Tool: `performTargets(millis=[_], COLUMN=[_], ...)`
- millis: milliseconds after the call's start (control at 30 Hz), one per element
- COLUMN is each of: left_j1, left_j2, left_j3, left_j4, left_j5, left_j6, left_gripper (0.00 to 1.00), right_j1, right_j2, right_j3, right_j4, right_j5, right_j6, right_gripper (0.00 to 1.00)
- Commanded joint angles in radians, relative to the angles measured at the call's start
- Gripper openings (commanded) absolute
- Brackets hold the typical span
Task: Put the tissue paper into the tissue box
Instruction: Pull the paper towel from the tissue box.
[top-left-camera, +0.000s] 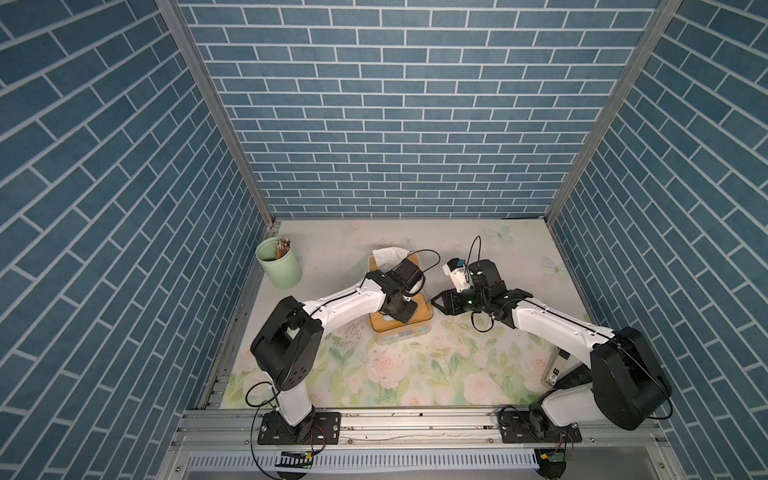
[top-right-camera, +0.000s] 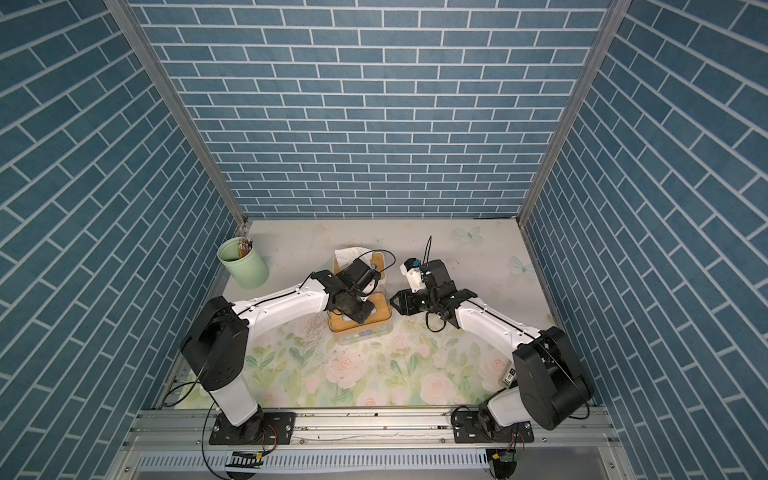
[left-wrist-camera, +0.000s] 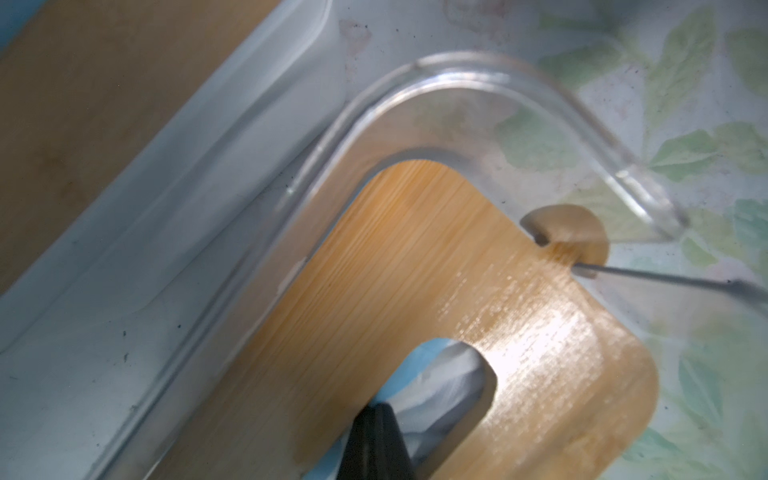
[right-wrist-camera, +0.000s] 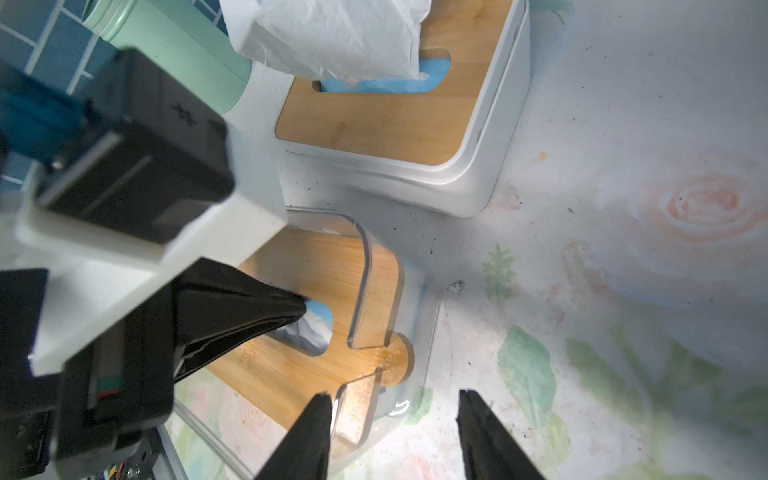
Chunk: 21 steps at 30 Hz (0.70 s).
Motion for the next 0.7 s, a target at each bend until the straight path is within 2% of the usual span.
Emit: performTargets(millis=[0,233,667], left_j1=[0.01,0.028,0.069], left_j2=[-0.034,-0.055,-0.056], left_j3=[-0.002,-0.008,-0.013], left_j4=[0.004,0.031,0.042], left_j5=[-0.037,0.004,0.017], left_j6=[0.0,-0.021,-0.064], left_gripper=[0.0,0.0,0.0], right_j1=[0.001,0.006,0.034], right_j2=[-0.018,-0.012,0.021], right_j3=[-0.023,-0.046,-0.044], right_j4=[0.048,0.098,0.068], right_j5=[-0.082,-0.16,-0.112], right_j6=[0.011,0.028,0.022], right_gripper=[0.53,0.55,0.5])
